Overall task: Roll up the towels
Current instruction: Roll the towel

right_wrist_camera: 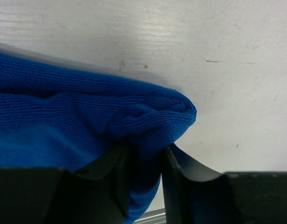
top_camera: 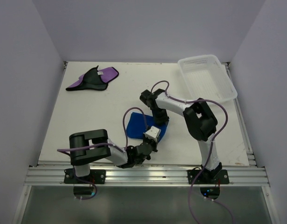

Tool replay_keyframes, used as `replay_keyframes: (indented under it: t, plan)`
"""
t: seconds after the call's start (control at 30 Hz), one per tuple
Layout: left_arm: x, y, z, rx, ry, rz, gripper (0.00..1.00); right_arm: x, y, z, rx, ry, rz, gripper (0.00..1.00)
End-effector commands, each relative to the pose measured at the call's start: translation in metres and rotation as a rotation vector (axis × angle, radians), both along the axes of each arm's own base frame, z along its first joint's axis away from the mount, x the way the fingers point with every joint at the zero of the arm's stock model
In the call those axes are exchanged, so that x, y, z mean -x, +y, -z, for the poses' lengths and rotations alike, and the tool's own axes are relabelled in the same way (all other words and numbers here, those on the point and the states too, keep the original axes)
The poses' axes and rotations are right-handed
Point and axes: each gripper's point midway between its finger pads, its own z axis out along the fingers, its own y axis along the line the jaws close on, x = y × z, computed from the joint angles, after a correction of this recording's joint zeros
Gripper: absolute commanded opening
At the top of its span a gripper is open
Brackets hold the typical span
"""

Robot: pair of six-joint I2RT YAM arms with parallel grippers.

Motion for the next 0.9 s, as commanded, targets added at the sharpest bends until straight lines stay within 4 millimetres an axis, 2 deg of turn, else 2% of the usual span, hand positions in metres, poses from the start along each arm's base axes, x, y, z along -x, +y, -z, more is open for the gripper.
replay_keyframes:
  t: [0.0, 0.17, 0.27, 0.3, 0.37, 0.43, 0.5, 0.53, 0.57, 0.63, 0.7, 0.87]
  plan:
    - [0.0, 0.003, -0.009, 0.1, 0.063, -0.042, 0.0, -0.012, 0.051, 0.002, -0.25, -0.026, 0.042, 0.35]
    - [0.003, 0.007, -0.003, 0.1, 0.091, -0.07, 0.0, -0.022, 0.056, -0.016, -0.316, -0.061, 0.068, 0.5]
    - [0.006, 0.012, -0.001, 0.087, 0.086, -0.1, 0.0, -0.028, 0.052, -0.023, -0.336, -0.085, 0.1, 0.57]
    - [0.007, 0.013, -0.001, 0.093, 0.093, -0.117, 0.0, -0.031, 0.051, -0.033, -0.357, -0.105, 0.109, 0.59]
    - [0.009, 0.016, 0.002, 0.078, 0.092, -0.136, 0.0, -0.034, 0.048, -0.037, -0.407, -0.115, 0.139, 0.61]
    - [0.011, 0.018, 0.004, 0.095, 0.111, -0.16, 0.0, -0.036, 0.048, -0.052, -0.482, -0.144, 0.153, 0.63]
    - [0.012, 0.024, 0.009, 0.095, 0.123, -0.186, 0.0, -0.035, 0.049, -0.05, -0.574, -0.152, 0.164, 0.64]
    - [0.013, 0.024, 0.009, 0.099, 0.123, -0.19, 0.0, -0.038, 0.048, -0.062, -0.632, -0.183, 0.179, 0.65]
    - [0.013, 0.026, 0.01, 0.096, 0.125, -0.196, 0.0, -0.035, 0.049, -0.055, -0.673, -0.185, 0.181, 0.66]
    - [0.015, 0.026, 0.012, 0.101, 0.131, -0.205, 0.0, -0.032, 0.05, -0.064, -0.749, -0.2, 0.192, 0.7]
    - [0.016, 0.028, 0.015, 0.102, 0.14, -0.216, 0.0, -0.026, 0.045, -0.057, -0.78, -0.198, 0.203, 0.73]
    - [0.02, 0.033, 0.018, 0.104, 0.149, -0.246, 0.0, -0.015, 0.042, -0.058, -0.916, -0.221, 0.253, 0.71]
